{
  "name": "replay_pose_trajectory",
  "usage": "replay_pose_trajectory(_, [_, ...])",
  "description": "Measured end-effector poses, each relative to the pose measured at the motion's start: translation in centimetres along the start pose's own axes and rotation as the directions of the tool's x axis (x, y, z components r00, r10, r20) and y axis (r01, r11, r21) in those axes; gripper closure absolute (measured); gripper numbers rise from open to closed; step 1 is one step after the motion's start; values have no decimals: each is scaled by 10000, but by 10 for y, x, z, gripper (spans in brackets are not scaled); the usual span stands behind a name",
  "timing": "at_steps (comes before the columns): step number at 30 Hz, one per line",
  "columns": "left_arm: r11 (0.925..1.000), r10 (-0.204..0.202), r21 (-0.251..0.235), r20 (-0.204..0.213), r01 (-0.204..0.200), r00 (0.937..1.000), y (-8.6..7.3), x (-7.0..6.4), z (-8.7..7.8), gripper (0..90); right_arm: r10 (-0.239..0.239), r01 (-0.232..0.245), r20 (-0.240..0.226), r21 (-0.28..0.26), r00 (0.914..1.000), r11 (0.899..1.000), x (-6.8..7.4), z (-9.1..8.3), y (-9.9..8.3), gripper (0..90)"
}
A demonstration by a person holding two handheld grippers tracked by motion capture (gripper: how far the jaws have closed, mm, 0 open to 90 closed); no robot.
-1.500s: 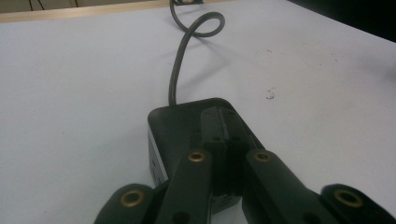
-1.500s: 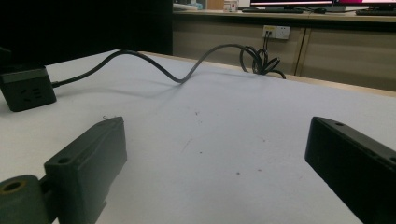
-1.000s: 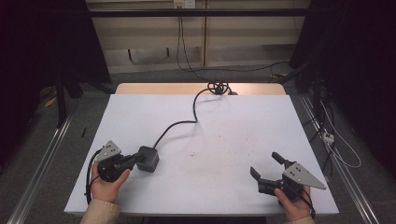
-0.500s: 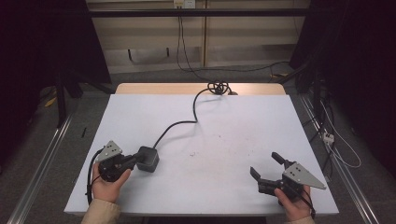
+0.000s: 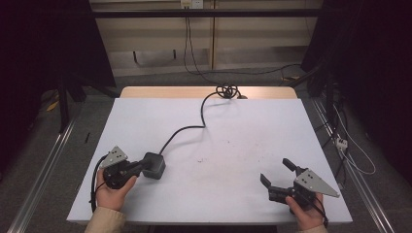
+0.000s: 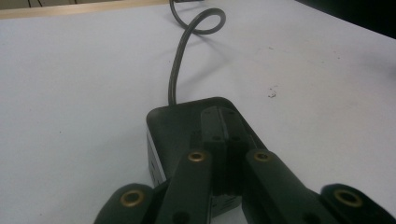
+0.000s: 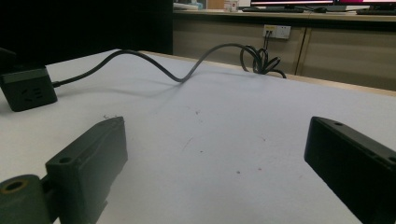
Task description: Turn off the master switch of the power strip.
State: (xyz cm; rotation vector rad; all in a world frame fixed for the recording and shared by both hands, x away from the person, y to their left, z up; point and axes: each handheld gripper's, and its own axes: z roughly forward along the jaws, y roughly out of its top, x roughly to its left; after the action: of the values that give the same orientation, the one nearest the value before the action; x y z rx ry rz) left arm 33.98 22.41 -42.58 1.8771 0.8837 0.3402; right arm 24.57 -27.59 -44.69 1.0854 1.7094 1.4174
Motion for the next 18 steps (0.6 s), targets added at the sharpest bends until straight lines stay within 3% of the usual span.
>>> replay_pose_trajectory(7, [9997,221,80,-186,-219,9996,1,-2,2,900,1,-1,-27,21,10000,10000,0,0,0,52])
replay_pose_trajectory(13, [10000,40,90,-165,-39,9999,1,-1,2,900,7,-7,-1,12,10000,10000,0,-1,0,52])
replay_pose_trajectory(18, [9996,208,192,-320,-202,9993,2,-3,2,900,47,-47,22,-4,10000,10000,-1,-2,0,52])
